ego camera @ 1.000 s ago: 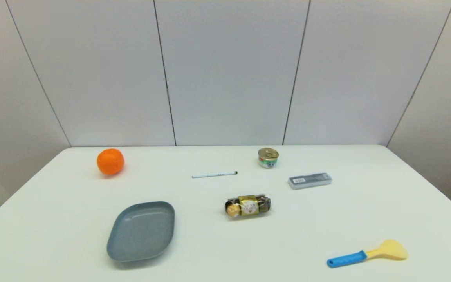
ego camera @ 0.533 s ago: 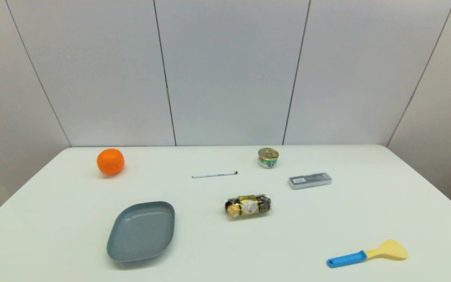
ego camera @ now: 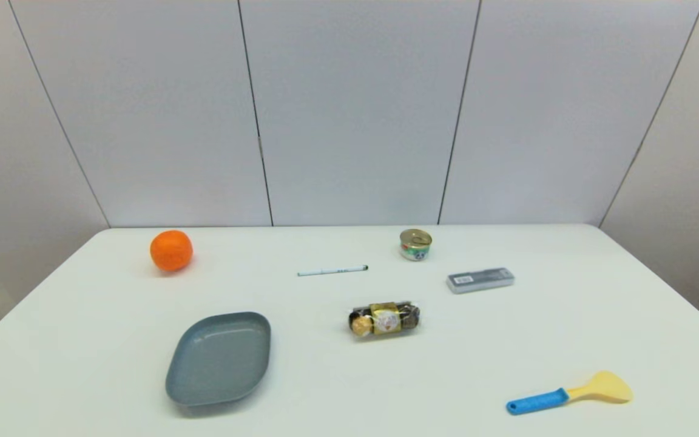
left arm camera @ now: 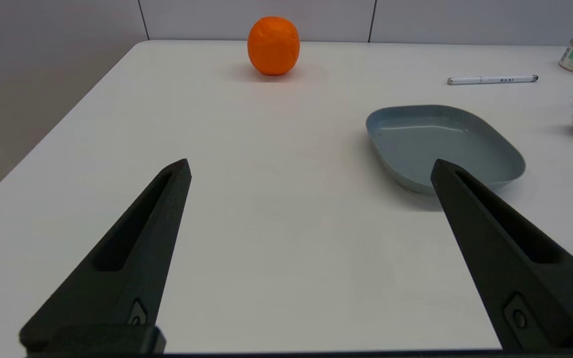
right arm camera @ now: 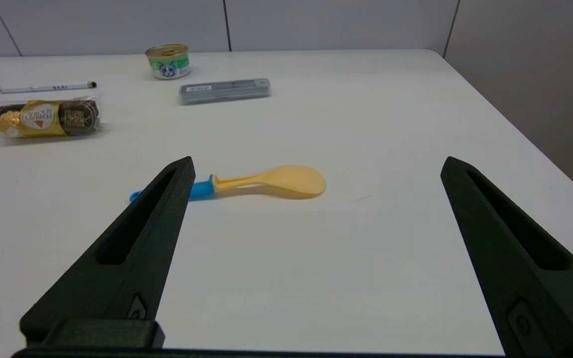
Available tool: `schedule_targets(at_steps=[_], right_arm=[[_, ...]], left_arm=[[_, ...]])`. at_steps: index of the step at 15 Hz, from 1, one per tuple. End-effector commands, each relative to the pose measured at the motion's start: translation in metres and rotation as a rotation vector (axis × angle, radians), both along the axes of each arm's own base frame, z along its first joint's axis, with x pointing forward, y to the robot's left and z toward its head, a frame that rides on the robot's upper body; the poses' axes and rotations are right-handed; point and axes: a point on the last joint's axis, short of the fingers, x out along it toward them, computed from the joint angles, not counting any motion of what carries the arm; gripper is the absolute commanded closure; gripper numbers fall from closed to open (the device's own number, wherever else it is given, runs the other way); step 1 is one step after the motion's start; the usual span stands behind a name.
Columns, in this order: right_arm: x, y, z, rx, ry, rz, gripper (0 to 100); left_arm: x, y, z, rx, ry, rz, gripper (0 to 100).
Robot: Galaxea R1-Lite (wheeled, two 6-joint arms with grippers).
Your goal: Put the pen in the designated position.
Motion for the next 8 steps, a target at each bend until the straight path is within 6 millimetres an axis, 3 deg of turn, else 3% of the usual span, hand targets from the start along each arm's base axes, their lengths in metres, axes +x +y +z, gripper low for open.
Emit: schedule_targets(at_steps=[1, 8], right_arm=[[0.000, 0.000, 0.000, 0.000, 0.001, 0.000, 0], [0.000, 0.000, 0.000, 0.000, 0.001, 0.000, 0]], left_arm=[[0.015, 0.000, 0.055, 0.003, 0.041, -0.006, 0], [0.075, -0.001, 0.170, 0.045, 0.034, -0.015, 0]])
